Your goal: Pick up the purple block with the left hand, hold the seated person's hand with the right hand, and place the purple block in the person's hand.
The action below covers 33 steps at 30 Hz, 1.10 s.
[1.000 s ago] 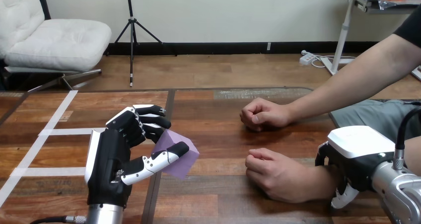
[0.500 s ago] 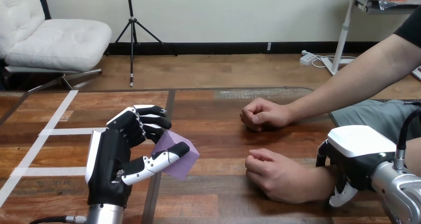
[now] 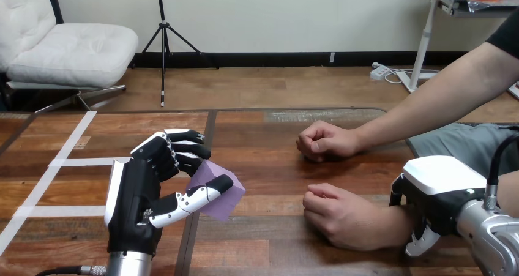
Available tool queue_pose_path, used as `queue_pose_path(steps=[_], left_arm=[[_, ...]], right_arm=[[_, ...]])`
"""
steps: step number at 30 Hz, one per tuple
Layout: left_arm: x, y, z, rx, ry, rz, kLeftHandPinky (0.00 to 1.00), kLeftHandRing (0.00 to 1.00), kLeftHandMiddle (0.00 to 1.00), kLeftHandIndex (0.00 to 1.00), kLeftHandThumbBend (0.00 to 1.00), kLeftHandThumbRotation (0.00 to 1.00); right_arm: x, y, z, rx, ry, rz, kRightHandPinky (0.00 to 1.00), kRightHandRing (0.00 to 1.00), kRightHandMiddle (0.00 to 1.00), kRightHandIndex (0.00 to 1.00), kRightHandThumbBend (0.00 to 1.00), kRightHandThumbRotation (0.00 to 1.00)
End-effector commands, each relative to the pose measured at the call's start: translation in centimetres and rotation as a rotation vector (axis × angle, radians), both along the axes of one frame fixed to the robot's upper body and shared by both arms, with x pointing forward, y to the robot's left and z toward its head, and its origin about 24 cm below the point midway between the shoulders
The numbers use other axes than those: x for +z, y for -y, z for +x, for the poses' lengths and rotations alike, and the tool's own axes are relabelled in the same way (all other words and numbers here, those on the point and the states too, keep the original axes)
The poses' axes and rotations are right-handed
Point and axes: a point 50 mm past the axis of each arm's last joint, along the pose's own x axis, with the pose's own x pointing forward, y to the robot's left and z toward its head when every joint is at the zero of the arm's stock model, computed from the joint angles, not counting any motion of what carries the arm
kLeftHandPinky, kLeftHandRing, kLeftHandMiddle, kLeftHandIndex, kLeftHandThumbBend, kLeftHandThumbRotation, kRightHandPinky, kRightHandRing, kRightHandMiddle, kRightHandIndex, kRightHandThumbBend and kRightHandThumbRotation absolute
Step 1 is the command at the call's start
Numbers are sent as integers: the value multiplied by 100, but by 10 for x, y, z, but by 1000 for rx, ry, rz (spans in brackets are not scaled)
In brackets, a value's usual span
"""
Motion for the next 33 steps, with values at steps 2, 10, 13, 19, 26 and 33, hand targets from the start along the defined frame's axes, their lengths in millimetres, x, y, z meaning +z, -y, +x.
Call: queue_pose_path(steps=[2, 10, 13, 19, 26, 33], left_arm=[[23, 1, 13, -5, 115, -2, 36, 42, 51, 55, 82, 11], [24, 1, 13, -3, 117, 2, 35, 42, 51, 55, 82, 11], [24, 0, 13, -3, 117, 3, 35, 42, 51, 55, 82, 11], [24, 0, 12, -3, 114, 1, 35, 42, 51, 55, 82, 11], [23, 0, 12, -5, 112, -6, 35, 42, 51, 55, 82, 11], [23, 0, 12, -1, 115, 1, 35, 42, 51, 55, 82, 11]], right_arm=[[11, -7, 10, 18, 43, 12, 34, 43, 50, 57, 80, 0], [10, -9, 10, 7, 26, 20, 31, 39, 47, 53, 78, 0], [10, -9, 10, 6, 28, 24, 31, 39, 47, 53, 77, 0], [10, -10, 9, 14, 42, 37, 31, 39, 47, 53, 77, 0], [9, -9, 9, 22, 49, 41, 31, 40, 47, 54, 79, 0], [7, -8, 9, 20, 49, 66, 31, 40, 47, 53, 80, 0]])
